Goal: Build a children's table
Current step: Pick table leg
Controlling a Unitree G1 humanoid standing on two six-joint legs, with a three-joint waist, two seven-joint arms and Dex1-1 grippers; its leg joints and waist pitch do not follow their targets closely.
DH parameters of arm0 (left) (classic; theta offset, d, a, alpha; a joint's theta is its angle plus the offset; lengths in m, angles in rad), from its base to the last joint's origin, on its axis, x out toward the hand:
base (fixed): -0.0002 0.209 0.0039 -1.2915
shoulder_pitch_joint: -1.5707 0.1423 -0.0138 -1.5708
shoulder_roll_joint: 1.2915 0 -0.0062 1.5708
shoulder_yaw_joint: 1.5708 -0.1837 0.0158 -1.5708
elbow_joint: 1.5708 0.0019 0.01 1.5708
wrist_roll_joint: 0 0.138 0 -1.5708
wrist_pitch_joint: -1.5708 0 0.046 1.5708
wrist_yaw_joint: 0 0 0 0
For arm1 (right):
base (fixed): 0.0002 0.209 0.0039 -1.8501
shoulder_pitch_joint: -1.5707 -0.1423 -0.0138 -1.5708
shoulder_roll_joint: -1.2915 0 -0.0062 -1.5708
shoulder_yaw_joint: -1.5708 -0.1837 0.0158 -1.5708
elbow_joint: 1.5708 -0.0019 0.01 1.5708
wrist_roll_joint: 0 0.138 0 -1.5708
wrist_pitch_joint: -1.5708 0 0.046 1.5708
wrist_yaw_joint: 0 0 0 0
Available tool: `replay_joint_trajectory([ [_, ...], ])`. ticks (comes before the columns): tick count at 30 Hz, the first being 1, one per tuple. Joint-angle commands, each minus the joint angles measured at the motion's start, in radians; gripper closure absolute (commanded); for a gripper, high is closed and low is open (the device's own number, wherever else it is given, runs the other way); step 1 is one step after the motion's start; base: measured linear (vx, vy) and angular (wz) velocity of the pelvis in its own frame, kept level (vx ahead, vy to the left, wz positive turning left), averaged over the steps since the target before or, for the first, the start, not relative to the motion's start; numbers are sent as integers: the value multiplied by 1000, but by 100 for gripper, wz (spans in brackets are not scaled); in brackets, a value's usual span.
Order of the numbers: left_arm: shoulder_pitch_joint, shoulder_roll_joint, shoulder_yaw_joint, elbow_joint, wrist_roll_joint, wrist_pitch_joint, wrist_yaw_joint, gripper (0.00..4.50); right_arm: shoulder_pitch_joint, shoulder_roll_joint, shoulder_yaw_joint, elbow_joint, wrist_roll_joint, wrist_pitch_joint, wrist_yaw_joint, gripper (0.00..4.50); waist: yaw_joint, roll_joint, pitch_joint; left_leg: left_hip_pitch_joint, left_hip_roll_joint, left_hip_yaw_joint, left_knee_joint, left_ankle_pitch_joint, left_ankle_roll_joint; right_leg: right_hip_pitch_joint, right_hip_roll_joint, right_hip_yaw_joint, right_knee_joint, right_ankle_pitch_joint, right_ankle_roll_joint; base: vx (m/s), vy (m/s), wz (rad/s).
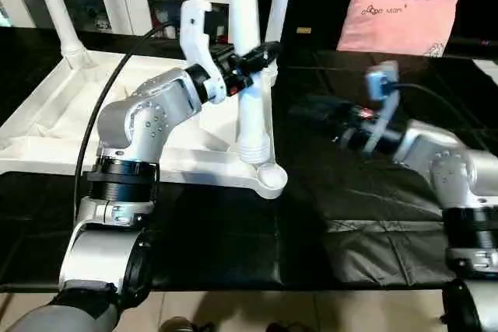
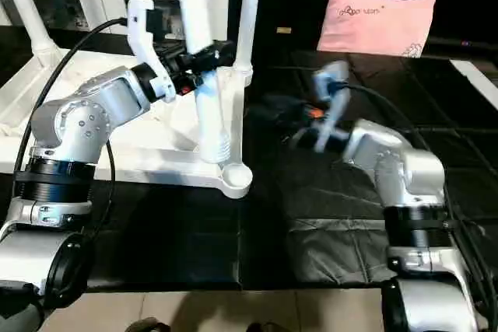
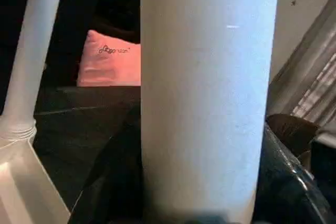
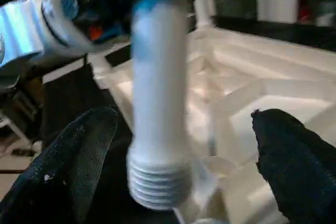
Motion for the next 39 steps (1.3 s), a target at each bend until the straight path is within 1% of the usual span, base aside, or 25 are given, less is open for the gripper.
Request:
replay_joint_trajectory([
  [1, -18, -9, -28, -41, 12, 7, -17, 264, -21, 19, 35, -15, -17, 1, -2, 0, 1, -5, -87, 3, 29, -3, -63, -69, 14, 73, -69, 65, -64, -289, -103, 0, 0, 0],
  [3, -15, -11, -35, -48, 15, 8, -20, 264, -28, 31, 43, -5, -20, 3, -5, 0, 1, -8, -89, 3, 29, -3, -63, -67, 11, 74, -69, 66, -62, -281, -104, 0, 0, 0],
  [4, -15, -12, -37, -49, 15, 8, -21, 264, -30, 33, 46, -2, -21, 4, -6, 0, 3, -6, -88, 4, 29, -3, -64, -64, 9, 73, -69, 67, -62, -279, -104, 0, 0, 0],
  [5, -13, -13, -48, -60, 18, 11, -33, 264, -41, 42, 61, 14, -31, 7, -2, 0, 3, -6, -87, 4, 30, -2, -64, -64, 9, 73, -69, 68, -62, -277, -104, 0, 0, 0],
  [6, -12, -14, -54, -66, 17, 15, -37, 264, -49, 48, 66, 27, -37, 8, -3, 0, 3, -9, -88, 4, 30, -2, -64, -62, 6, 73, -68, 68, -61, -276, -103, 0, 0, 0],
  [8, -8, -15, -67, -82, 15, 21, -45, 264, -68, 58, 73, 57, -47, 3, -7, 0, 3, -8, -88, 2, 30, -2, -64, -56, 1, 74, -70, 69, -57, -264, -109, 0, 0, 0],
  [10, -6, -17, -73, -93, 11, 26, -49, 264, -80, 66, 74, 75, -50, 0, -12, 0, 1, -9, -87, 2, 30, -2, -64, -61, -1, 74, -70, 69, -59, -265, -112, 0, 0, 0],
  [11, -5, -18, -75, -96, 10, 28, -50, 264, -83, 68, 74, 80, -51, -1, -14, 18, 1, -9, -87, 2, 30, -2, -64, -64, -3, 75, -70, 69, -59, -269, -111, 0, 0, 0],
  [13, 1, -14, -88, -109, 16, 29, -58, 264, -99, 77, 72, 104, -51, -3, -17, 39, 1, -11, -87, 3, 30, -2, -65, -68, -5, 74, -70, 69, -59, -280, -106, 0, 0, 0],
  [14, 1, -14, -88, -109, 16, 29, -59, 264, -99, 78, 72, 104, -51, -3, -17, 39, 1, -10, -87, 2, 30, -2, -65, -67, -4, 75, -71, 70, -60, -280, -105, 0, 0, 0],
  [15, 2, -14, -90, -111, 16, 29, -59, 264, -102, 79, 75, 110, -52, 0, -15, 49, 0, -13, -87, 2, 30, -2, -64, -65, -5, 74, -70, 70, -60, -279, -103, 0, 0, 0],
  [16, 2, -14, -90, -111, 16, 30, -59, 264, -103, 79, 76, 111, -52, 1, -14, 62, 0, -12, -86, 2, 29, -2, -65, -68, -5, 74, -69, 70, -60, -284, -97, 0, 0, 0],
  [17, 1, -13, -91, -113, 18, 29, -62, 264, -105, 76, 85, 119, -57, 8, -10, 74, 1, -15, -87, 1, 28, -2, -64, -66, -4, 75, -69, 70, -61, -285, -94, 0, 0, 0],
  [19, 0, -11, -92, -117, 20, 32, -70, 264, -110, 77, 89, 135, -66, 15, -8, 85, 1, -13, -86, 2, 28, -1, -64, -69, -4, 74, -69, 69, -62, -297, -91, 0, 0, 0],
  [21, 1, -5, -100, -124, 21, 37, -84, 264, -119, 81, 89, 159, -73, 24, -15, 94, 0, -14, -85, 2, 28, -1, -65, -72, -7, 73, -69, 69, -64, -306, -86, 0, 0, 0],
  [22, 1, -5, -101, -126, 20, 37, -85, 264, -121, 81, 90, 164, -74, 26, -15, 111, 0, -13, -86, 2, 28, -2, -65, -72, -7, 73, -68, 69, -63, -306, -82, 0, 0, 0],
  [25, 1, -6, -103, -129, 15, 40, -89, 264, -123, 80, 97, 173, -77, 30, -12, 131, 0, -12, -87, 2, 28, -2, -64, -66, -6, 74, -68, 69, -61, -295, -85, 0, 0, 0],
  [26, 1, -6, -103, -129, 15, 40, -89, 264, -123, 80, 97, 173, -77, 30, -12, 152, 1, -12, -87, 1, 29, -2, -64, -61, -5, 74, -69, 70, -60, -283, -88, 0, 0, 0],
  [27, 0, -6, -103, -130, 14, 41, -91, 264, -123, 78, 104, 175, -81, 32, -6, 152, 0, -12, -87, 1, 29, -2, -64, -59, -6, 74, -68, 69, -58, -276, -91, 0, 0, 0],
  [28, -3, -7, -103, -131, 10, 44, -94, 264, -123, 77, 111, 176, -84, 32, -2, 170, 1, -11, -88, 2, 29, -2, -64, -58, -6, 74, -68, 69, -58, -272, -95, 0, 0, 0],
  [31, -6, -10, -103, -133, 7, 49, -99, 264, -123, 79, 116, 180, -91, 32, 4, 176, 1, -11, -87, 2, 29, -2, -64, -65, -7, 74, -69, 70, -59, -278, -96, 0, 0, 0],
  [33, -8, -14, -105, -141, -2, 62, -108, 264, -127, 83, 118, 191, -96, 28, 8, 207, 1, -12, -86, 1, 29, -2, -64, -69, -9, 75, -69, 70, -60, -287, -93, 0, 0, 0],
  [35, -6, -13, -113, -152, -6, 70, -119, 264, -129, 83, 123, 197, -101, 26, 11, 212, 1, -13, -86, 1, 28, -1, -64, -75, -8, 75, -69, 69, -62, -299, -89, 0, 0, 0],
  [36, -5, -14, -114, -155, -6, 72, -119, 264, -129, 83, 123, 198, -101, 26, 12, 229, 1, -12, -86, 2, 29, -2, -64, -73, -7, 74, -69, 69, -62, -303, -87, 0, 0, 0],
  [39, -8, -19, -111, -155, -8, 75, -116, 264, -130, 84, 121, 195, -97, 25, 15, 240, 0, -11, -87, 2, 30, -3, -64, -67, -8, 74, -69, 69, -60, -292, -89, 0, 0, 0],
])
